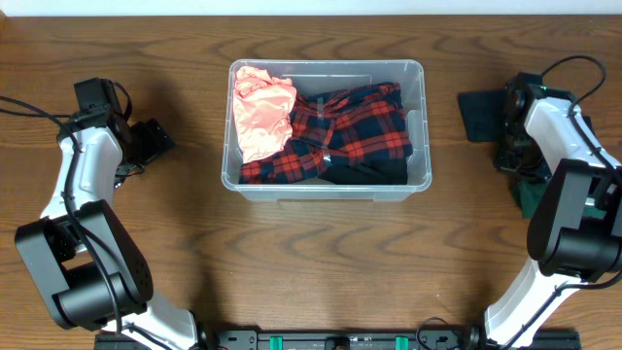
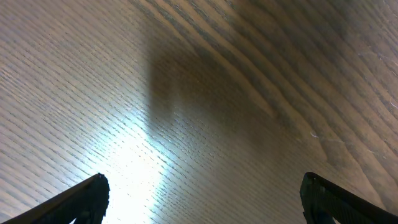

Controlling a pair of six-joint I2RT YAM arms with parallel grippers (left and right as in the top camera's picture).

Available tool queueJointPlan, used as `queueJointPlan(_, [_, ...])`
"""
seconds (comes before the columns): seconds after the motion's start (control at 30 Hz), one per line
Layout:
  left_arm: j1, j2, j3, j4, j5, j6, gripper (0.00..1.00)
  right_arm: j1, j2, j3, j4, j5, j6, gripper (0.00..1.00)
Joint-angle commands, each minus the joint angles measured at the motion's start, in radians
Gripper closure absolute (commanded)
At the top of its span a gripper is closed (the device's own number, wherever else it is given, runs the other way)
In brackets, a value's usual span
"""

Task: Pack container
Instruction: 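Grasp the green garment on the right with the right gripper, then lift the green garment and carry it over the bin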

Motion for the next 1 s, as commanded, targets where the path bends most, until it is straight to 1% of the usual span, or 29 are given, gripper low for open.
queueJointPlan(0.0, [0.002, 0.006, -0.006, -0.001, -0.003, -0.009, 0.02, -0.002, -0.009, 0.094, -0.048, 0.02, 0.016, 0.99])
queueJointPlan(0.13, [0.002, 0.006, -0.006, -0.001, -0.003, -0.009, 0.02, 0.029, -0.036, 0.234, -0.153, 0.004, 0.0, 0.99])
queueJointPlan(0.27, [0.003, 0.006, -0.006, -0.001, -0.003, -0.009, 0.02, 0.09, -0.061, 0.407, -0.24, -0.112, -0.218, 0.99])
queueJointPlan(0.3, [0.003, 0.006, -0.006, -0.001, -0.003, -0.009, 0.02, 0.103, -0.064, 0.439, -0.256, -0.119, -0.247, 0.99])
queueJointPlan(0.4, [0.002, 0.006, -0.006, -0.001, -0.003, -0.009, 0.02, 0.164, -0.071, 0.557, -0.31, -0.121, -0.315, 0.99])
queueJointPlan(0.57, [0.002, 0.006, -0.006, -0.001, -0.003, -0.009, 0.02, 0.291, -0.072, 0.735, -0.364, -0.121, -0.376, 0.99])
queueJointPlan(0.8, [0.002, 0.006, -0.006, -0.001, -0.003, -0.009, 0.02, 0.47, -0.072, 0.889, -0.394, -0.049, -0.468, 0.99])
queueJointPlan(0.97, [0.002, 0.006, -0.006, -0.001, -0.003, -0.009, 0.02, 0.626, -0.072, 0.923, -0.39, -0.03, -0.599, 0.99])
